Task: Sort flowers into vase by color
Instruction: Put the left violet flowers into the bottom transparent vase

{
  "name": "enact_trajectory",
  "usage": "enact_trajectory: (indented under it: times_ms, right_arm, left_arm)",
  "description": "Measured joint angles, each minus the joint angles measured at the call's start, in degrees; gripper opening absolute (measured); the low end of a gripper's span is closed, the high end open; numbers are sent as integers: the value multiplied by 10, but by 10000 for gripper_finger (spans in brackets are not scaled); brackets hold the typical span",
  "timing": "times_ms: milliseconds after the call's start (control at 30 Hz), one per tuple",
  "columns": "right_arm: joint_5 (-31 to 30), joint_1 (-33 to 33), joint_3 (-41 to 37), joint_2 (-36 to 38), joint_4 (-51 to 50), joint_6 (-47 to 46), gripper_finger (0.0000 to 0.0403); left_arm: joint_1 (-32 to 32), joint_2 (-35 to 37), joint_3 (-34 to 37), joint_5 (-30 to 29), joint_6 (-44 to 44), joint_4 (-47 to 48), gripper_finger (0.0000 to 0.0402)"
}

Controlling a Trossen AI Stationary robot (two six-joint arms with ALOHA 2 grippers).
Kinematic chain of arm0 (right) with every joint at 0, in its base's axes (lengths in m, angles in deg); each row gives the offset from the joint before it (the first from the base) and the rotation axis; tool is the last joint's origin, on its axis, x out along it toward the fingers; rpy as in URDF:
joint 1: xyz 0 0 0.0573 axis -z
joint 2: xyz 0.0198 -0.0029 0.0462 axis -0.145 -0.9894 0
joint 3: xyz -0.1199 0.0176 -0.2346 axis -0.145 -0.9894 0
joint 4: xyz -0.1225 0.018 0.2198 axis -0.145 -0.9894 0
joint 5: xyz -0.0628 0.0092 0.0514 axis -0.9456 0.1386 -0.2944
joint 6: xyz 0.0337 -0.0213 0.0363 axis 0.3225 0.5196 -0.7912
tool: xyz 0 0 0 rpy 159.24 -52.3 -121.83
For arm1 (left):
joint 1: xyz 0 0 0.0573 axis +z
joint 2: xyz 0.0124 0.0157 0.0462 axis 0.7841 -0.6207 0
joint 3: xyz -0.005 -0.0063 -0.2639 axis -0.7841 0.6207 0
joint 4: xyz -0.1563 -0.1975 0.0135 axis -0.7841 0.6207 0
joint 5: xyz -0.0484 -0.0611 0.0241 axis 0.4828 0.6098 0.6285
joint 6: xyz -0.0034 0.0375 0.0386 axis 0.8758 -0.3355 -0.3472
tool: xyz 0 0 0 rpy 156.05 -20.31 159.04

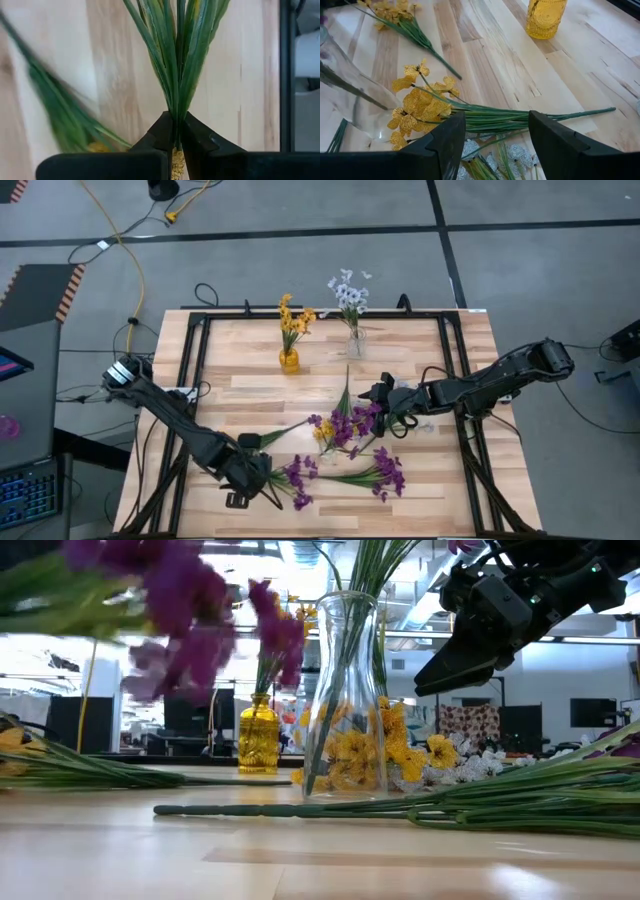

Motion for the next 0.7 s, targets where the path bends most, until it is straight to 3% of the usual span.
enact_trajectory:
  times_ms: [233, 467, 700]
  right_arm:
    - [0, 0, 0, 0, 0, 0, 244]
    - [0, 0, 0, 0, 0, 0, 244]
    - [0, 0, 0, 0, 0, 1, 244]
  left_arm:
    - [-2, 73, 0, -81, 20, -1, 12]
    - [-21, 128, 0, -233, 26, -6, 12]
    - [-43, 162, 0, -353, 94, -8, 12]
